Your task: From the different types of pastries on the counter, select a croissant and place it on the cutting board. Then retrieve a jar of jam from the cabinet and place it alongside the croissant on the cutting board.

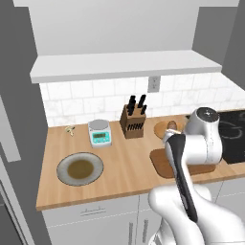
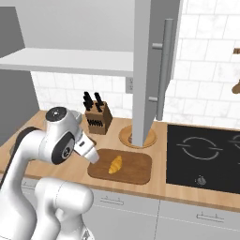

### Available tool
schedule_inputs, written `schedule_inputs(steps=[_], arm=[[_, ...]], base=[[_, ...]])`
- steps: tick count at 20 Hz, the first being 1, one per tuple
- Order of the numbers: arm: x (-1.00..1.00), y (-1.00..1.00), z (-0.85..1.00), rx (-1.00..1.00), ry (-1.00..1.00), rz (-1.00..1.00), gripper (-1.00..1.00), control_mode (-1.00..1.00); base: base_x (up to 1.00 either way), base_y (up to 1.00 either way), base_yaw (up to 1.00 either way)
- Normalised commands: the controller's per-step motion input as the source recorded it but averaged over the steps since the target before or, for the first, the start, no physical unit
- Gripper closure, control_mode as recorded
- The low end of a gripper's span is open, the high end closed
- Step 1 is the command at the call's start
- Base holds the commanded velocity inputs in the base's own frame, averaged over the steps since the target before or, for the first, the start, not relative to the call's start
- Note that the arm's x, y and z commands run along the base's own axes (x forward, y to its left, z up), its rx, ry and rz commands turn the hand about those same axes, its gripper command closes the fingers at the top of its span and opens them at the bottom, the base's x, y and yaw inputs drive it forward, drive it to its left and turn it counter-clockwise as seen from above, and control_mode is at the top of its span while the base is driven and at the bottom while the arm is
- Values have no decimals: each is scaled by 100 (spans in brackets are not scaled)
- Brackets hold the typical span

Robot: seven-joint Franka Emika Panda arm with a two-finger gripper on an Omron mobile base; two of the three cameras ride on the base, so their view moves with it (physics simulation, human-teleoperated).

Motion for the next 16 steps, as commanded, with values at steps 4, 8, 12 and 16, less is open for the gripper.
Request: schedule_inputs(steps=[4, 8, 12, 16], arm=[[54, 0, -100, -8, -36, -20, 100, -100], [44, -1, -100, -4, -26, -18, 100, -100], [34, -6, -100, 0, -16, -17, 100, -100], [38, -7, -99, -3, -13, -17, 100, -100]], base=[[0, 0, 0], [0, 0, 0], [0, 0, 0], [0, 0, 0]])
